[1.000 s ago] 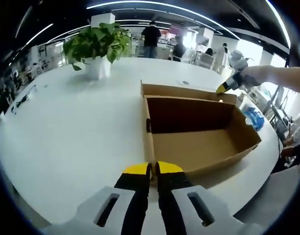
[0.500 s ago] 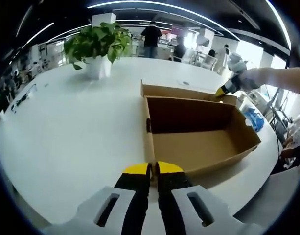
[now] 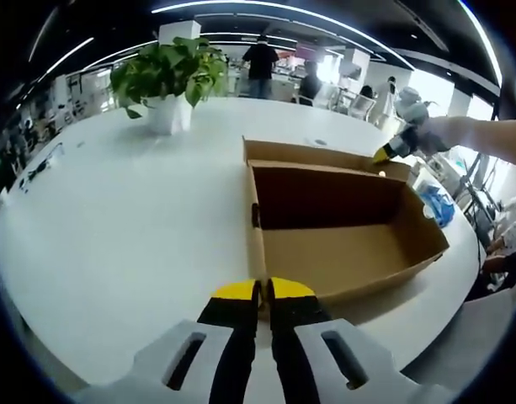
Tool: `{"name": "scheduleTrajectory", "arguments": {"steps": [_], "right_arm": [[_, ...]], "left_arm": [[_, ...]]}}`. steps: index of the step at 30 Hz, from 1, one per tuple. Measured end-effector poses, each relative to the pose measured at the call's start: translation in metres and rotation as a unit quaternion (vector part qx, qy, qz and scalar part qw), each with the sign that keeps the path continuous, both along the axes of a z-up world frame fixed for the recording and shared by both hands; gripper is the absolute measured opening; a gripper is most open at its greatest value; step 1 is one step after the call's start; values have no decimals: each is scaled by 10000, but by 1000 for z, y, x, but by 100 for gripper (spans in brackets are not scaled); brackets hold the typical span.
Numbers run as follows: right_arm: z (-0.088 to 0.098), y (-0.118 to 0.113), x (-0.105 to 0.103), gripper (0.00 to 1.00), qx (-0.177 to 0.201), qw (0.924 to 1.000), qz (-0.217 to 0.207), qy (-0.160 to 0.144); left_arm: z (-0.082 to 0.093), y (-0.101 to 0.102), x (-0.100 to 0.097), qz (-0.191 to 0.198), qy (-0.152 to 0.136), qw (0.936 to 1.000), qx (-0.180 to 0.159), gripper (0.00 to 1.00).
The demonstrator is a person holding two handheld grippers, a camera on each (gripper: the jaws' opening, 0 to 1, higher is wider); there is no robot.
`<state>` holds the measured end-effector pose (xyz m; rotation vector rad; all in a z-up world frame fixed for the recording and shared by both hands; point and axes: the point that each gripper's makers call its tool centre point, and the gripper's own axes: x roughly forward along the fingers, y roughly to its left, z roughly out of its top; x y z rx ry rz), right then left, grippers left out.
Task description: Operate the shoe box by opening the lid, removing the specified soft item, and placing it in the target area until the item is outside and the box remains undamaged.
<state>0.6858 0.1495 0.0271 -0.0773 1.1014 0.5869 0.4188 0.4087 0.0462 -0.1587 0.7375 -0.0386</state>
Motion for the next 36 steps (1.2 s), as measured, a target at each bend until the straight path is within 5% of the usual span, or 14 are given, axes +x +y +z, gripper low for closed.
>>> {"name": "scheduleTrajectory", "arguments": {"steps": [36], "right_arm": [[56, -2, -6, 0, 592, 9951, 14, -792]], "left_arm": [[1, -2, -1, 43, 19, 9999, -114, 0]]}}
